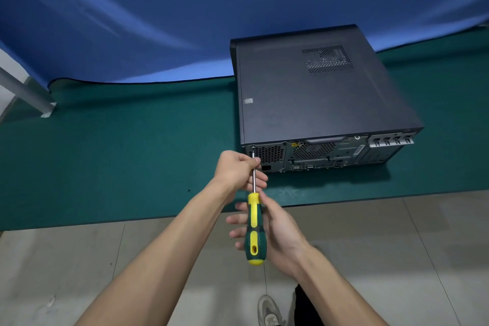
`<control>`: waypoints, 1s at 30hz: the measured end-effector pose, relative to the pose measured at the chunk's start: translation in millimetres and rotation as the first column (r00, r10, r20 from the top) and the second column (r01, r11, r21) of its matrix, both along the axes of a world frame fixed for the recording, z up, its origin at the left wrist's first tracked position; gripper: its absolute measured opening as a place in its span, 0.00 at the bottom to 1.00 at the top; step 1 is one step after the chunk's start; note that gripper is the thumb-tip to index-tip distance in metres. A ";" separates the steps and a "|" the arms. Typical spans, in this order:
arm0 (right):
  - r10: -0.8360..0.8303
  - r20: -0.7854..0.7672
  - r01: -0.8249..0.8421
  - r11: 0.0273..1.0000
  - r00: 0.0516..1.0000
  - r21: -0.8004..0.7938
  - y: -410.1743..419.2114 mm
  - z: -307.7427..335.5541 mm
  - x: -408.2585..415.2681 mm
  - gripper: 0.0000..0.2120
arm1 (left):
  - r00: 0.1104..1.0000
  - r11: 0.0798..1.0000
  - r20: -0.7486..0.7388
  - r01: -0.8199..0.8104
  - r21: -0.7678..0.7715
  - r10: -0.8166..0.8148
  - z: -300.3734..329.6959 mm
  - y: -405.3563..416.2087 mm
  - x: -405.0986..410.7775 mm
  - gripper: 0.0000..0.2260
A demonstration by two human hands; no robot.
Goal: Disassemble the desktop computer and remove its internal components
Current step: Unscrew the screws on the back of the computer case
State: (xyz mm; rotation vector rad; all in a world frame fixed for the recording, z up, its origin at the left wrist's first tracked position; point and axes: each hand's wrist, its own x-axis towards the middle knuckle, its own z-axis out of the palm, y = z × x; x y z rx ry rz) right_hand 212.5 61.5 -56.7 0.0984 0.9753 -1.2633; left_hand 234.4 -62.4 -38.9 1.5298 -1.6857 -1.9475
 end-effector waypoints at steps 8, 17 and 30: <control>-0.060 -0.333 0.096 0.991 0.941 0.095 -2.4 -4.2 1.3 0.10 | 0.999 0.997 -0.045 0.013 0.075 -0.010 -1.7 -0.8 1.1 0.12; -0.060 -0.069 0.060 0.998 0.996 -0.002 1.5 -1.0 10.3 0.18 | 0.996 0.997 -0.081 -0.026 0.069 0.032 -6.0 2.1 0.9 0.11; -0.011 -0.171 0.015 1.000 0.985 0.022 4.8 -9.8 -1.1 0.16 | 0.993 0.988 -0.110 -0.026 0.149 0.043 -4.4 6.4 -3.9 0.14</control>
